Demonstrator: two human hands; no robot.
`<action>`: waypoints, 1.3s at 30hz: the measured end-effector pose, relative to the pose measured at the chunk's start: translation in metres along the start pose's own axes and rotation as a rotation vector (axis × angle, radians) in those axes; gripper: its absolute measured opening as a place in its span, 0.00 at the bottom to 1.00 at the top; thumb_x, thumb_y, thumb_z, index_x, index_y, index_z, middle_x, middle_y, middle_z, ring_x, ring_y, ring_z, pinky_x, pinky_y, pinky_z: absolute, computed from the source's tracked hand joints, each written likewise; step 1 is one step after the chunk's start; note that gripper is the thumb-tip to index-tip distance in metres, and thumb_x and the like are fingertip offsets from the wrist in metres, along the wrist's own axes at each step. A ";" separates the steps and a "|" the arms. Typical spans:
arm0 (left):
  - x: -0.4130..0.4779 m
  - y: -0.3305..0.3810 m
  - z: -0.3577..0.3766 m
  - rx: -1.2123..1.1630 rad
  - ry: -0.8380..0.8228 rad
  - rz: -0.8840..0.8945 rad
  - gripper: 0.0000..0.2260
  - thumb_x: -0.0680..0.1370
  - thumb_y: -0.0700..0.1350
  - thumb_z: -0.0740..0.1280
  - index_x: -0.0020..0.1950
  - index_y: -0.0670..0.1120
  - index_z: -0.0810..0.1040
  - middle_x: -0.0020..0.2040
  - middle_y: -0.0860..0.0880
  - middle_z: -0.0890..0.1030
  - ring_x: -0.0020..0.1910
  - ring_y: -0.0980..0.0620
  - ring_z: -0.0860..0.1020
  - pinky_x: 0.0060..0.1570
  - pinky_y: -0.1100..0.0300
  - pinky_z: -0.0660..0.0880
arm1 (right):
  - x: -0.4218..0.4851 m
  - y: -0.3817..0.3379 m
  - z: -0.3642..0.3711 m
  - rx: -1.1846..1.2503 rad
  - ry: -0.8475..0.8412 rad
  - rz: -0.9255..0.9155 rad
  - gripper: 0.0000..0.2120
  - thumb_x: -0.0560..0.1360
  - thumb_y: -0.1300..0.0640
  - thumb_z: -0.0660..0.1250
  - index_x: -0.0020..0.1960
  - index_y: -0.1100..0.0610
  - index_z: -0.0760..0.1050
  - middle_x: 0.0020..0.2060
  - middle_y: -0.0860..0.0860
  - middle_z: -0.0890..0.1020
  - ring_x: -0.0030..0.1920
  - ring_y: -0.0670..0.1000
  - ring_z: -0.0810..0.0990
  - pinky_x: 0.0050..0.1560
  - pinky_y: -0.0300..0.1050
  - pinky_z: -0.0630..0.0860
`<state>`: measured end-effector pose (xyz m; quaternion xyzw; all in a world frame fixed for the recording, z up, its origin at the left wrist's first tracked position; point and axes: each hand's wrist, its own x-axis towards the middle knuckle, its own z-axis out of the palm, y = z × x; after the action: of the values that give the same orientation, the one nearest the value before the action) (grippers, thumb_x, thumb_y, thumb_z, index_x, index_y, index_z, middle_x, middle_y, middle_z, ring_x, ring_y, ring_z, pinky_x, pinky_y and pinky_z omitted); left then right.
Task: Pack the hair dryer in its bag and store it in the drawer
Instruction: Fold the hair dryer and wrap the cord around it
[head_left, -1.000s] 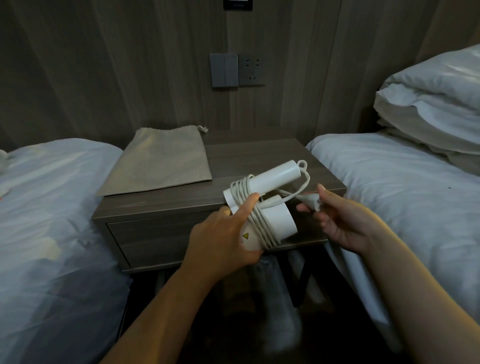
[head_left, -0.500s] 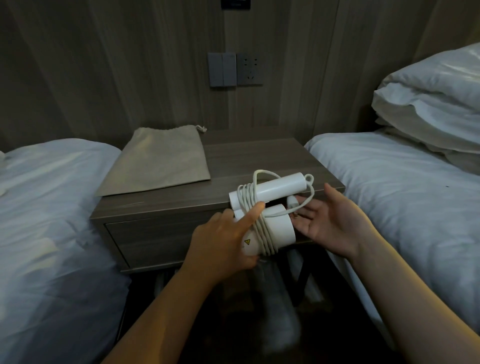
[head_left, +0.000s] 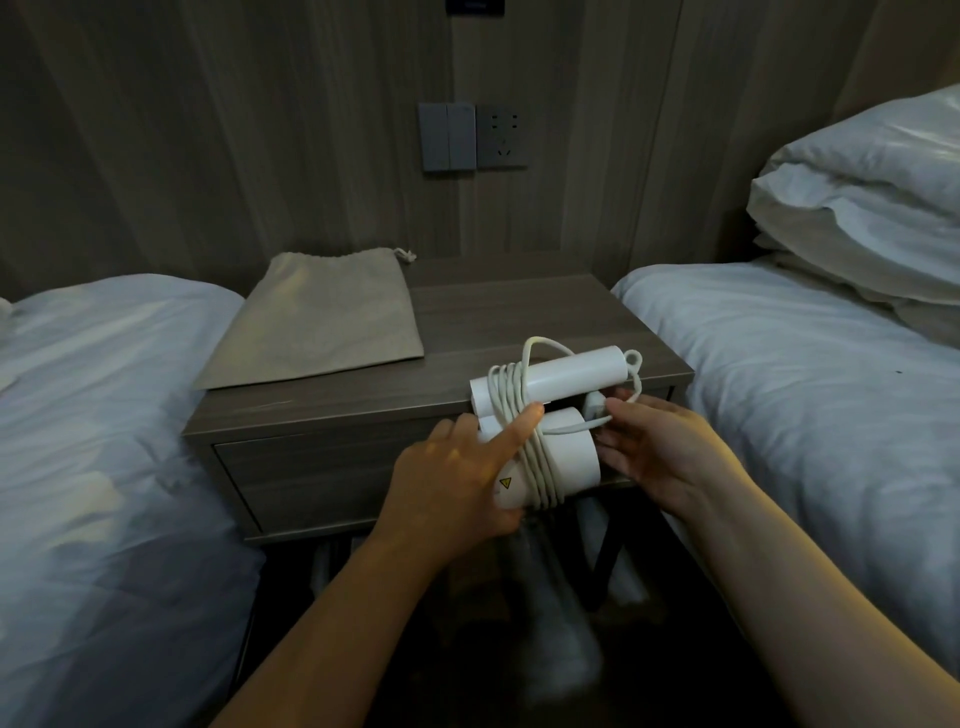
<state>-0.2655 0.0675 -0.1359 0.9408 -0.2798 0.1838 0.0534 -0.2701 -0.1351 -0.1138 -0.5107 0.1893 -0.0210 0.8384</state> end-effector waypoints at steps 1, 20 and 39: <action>0.000 0.001 0.001 0.002 -0.005 0.010 0.43 0.66 0.63 0.69 0.71 0.63 0.44 0.51 0.46 0.73 0.46 0.49 0.73 0.36 0.59 0.69 | 0.001 0.000 -0.001 0.007 -0.003 0.018 0.04 0.74 0.66 0.64 0.46 0.59 0.74 0.41 0.57 0.82 0.39 0.54 0.82 0.36 0.46 0.82; -0.001 0.008 0.010 -0.011 0.091 0.016 0.45 0.57 0.60 0.75 0.71 0.56 0.61 0.42 0.45 0.77 0.35 0.48 0.76 0.26 0.59 0.72 | 0.005 -0.008 -0.009 0.129 -0.060 0.166 0.04 0.76 0.63 0.62 0.46 0.62 0.76 0.33 0.56 0.85 0.39 0.52 0.85 0.47 0.48 0.81; -0.002 0.020 0.015 -0.015 0.091 0.055 0.42 0.57 0.58 0.75 0.69 0.58 0.63 0.44 0.45 0.78 0.37 0.46 0.77 0.25 0.58 0.74 | 0.010 -0.014 -0.022 0.165 -0.072 0.218 0.11 0.73 0.73 0.56 0.48 0.66 0.74 0.39 0.61 0.82 0.38 0.57 0.85 0.43 0.52 0.80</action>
<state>-0.2728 0.0489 -0.1503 0.9229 -0.3042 0.2258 0.0679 -0.2664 -0.1627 -0.1136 -0.4169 0.2109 0.0729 0.8811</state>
